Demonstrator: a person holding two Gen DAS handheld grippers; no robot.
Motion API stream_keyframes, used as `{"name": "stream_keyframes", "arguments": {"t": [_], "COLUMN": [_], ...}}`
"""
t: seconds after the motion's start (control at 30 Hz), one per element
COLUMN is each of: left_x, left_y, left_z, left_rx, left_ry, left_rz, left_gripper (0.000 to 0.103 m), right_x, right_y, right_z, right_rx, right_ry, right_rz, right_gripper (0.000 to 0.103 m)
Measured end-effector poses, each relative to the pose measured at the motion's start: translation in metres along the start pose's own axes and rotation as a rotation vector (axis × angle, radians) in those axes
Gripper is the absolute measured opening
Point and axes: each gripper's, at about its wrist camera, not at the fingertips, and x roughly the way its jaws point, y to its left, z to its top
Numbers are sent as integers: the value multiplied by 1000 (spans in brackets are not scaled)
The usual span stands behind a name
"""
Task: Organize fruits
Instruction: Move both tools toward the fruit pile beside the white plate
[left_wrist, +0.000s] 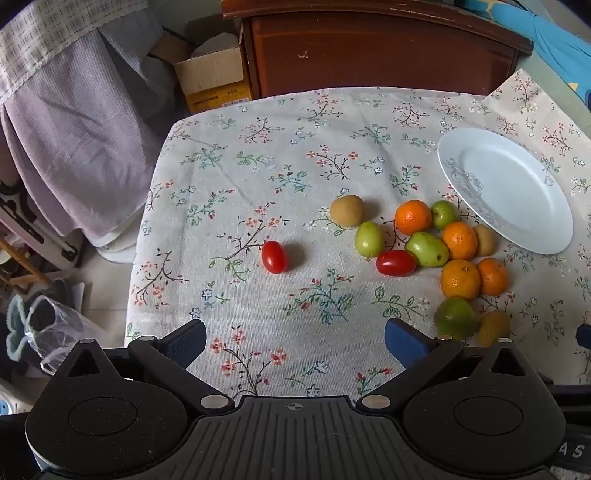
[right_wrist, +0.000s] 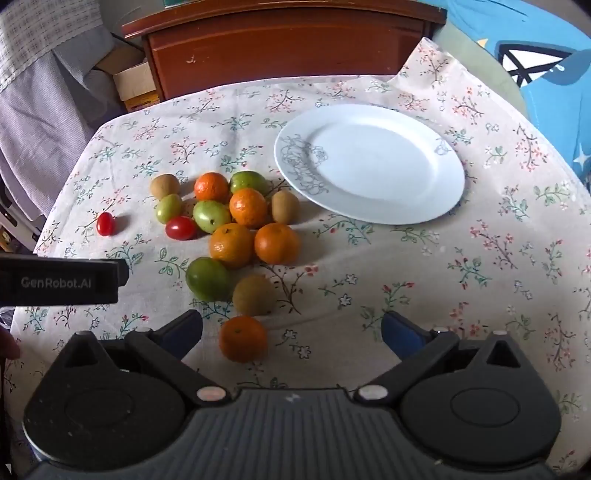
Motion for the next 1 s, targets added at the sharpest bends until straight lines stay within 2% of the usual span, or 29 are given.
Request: {"name": "stream_keyframes", "arguments": {"t": [0.2,0.4,0.47,0.77,1.0], "left_x": [-10,-9,-9,-8,-7], "left_y": [0,-5,-6,-12,-11], "left_z": [0,-2,-2,-5,-5], "left_rx": [-18,-11,-10,3,-2], "left_ry": [-9,-3,-1,4,8], "left_rz": [-23,-5,-4,6,8], "left_gripper": [103,103,103,103,103], "right_x": [-11,2,4,9,9], "right_y": [-7,-14,-16,0,-4], "right_z": [20,15,14,14,13], "right_rx": [38,88,104,-3,29], "right_ry": [9,14,21,22,21], "right_rz": [3,-87,-83,-164,-127], "right_gripper": [102,102,102,102,102]}}
